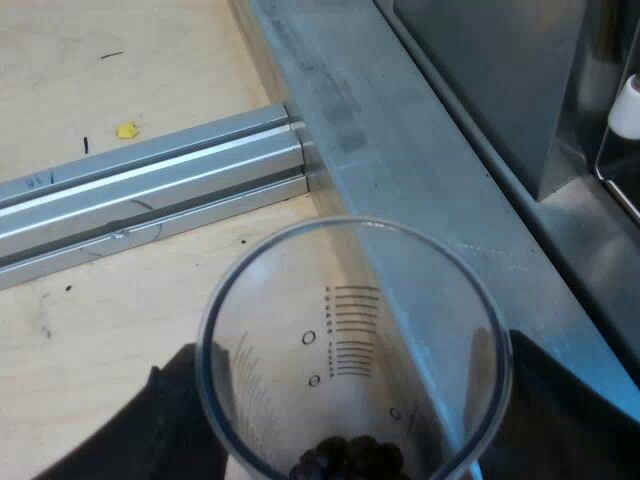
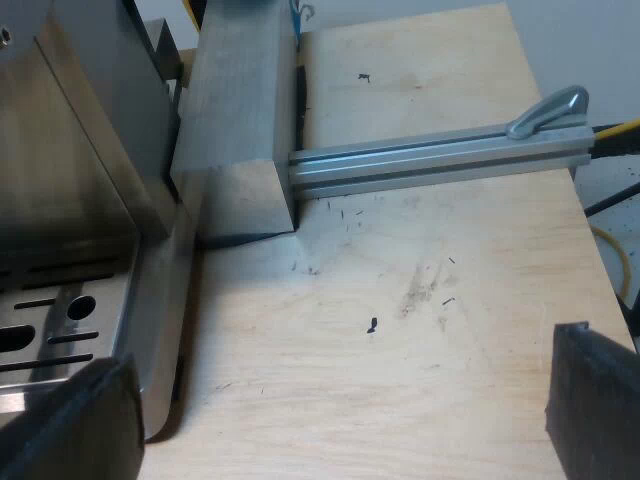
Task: Pour the beans into the coffee machine
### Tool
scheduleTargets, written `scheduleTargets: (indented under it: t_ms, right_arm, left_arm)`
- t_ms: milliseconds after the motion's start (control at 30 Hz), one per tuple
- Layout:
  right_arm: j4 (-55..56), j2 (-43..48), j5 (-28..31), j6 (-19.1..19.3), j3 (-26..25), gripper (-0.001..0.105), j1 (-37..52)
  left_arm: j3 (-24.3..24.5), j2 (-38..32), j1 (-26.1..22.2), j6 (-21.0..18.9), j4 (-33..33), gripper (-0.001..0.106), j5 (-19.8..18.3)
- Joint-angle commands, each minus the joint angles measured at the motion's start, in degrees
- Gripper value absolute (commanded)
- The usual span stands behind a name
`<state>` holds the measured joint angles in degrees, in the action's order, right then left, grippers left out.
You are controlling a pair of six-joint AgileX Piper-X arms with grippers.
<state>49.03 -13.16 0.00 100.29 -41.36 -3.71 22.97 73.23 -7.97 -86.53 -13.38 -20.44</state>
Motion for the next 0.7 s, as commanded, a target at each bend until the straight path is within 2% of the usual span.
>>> scheduleTargets:
  t_ms: [33, 533, 700]
  right_arm:
    - [-0.2, 0.26, 0.0, 0.18, -0.69, 0.082, 0.05]
    - [-0.2, 0.26, 0.0, 0.18, -0.69, 0.082, 0.05]
    - [-0.2, 0.26, 0.0, 0.18, -0.69, 0.082, 0.05]
  left_arm:
    - [0.22, 0.06, 0.27, 0.27, -0.25, 0.017, -0.42]
    - [0.35, -0.12, -0.05, -1.02, -0.78, 0.017, -0.85]
    - [1.35, -2.11, -0.23, -1.05, -1.06, 0.017, -0.85]
